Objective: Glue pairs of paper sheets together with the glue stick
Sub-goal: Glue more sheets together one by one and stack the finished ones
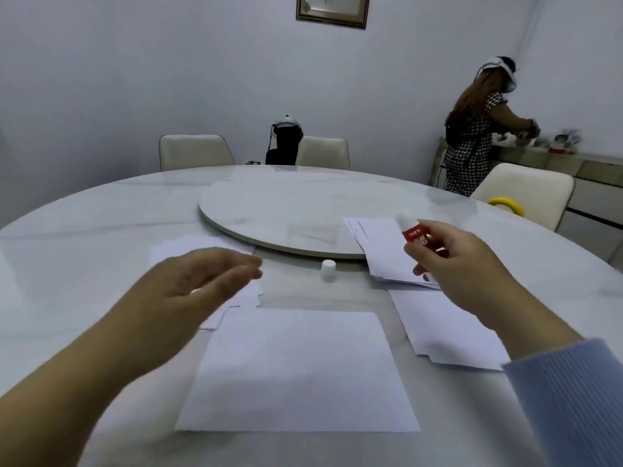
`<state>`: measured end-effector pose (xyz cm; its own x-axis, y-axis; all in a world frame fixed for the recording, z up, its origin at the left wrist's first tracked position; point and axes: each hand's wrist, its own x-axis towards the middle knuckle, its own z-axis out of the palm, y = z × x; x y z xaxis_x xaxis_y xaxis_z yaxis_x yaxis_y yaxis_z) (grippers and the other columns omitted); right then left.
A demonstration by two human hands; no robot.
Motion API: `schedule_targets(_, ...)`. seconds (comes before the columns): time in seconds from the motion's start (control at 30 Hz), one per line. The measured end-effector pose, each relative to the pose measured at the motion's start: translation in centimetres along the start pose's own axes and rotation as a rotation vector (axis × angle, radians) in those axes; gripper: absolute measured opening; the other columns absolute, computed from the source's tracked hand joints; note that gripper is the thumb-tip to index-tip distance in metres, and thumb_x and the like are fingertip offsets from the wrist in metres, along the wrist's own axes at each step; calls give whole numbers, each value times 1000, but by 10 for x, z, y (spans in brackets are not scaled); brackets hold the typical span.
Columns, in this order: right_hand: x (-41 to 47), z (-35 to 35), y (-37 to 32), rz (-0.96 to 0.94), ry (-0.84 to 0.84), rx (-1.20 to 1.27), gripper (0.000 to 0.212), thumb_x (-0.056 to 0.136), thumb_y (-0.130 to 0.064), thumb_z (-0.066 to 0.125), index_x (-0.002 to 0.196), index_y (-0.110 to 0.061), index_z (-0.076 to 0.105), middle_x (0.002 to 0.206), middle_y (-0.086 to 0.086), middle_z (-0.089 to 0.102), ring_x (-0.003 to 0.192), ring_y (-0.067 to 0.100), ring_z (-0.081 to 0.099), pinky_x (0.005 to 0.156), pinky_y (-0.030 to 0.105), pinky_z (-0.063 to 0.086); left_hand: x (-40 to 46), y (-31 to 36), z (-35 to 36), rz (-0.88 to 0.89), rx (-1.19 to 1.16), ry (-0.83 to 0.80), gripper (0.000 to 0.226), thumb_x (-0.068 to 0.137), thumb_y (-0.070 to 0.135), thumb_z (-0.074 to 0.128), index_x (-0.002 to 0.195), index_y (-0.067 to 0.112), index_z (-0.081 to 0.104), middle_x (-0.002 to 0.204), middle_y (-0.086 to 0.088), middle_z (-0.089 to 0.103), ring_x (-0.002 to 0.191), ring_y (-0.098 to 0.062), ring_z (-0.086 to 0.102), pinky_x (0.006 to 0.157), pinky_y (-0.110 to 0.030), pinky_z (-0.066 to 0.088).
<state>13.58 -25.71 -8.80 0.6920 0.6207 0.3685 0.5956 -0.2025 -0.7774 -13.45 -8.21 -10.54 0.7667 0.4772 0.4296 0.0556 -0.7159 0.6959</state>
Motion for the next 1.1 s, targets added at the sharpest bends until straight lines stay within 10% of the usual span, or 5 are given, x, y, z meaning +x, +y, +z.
schedule_targets(0.23,-34,18,14,159,208,390,27,57,-25,90,79,-22,75,78,-8,73,72,8,65,68,25,51,17,32,131,-100,513,-303,55,101,37,28,151,23,11,159,10,-1,145,-8,-4,116,-27,-1)
schedule_targets(0.57,-37,50,22,-48,68,160,15,88,-24,66,84,-14,55,62,-10,62,56,-2,58,53,12,44,12,22,139,-69,662,-445,54,101,34,17,151,28,-1,159,11,-7,145,-8,-8,117,-31,-7)
schedule_targets(1.1,-65,40,5,-139,-77,-98,16,72,-30,57,67,-20,46,60,-9,53,52,4,47,49,24,39,13,27,137,-99,675,-514,54,101,33,16,151,26,-5,159,9,-10,145,-11,-11,119,-35,-4)
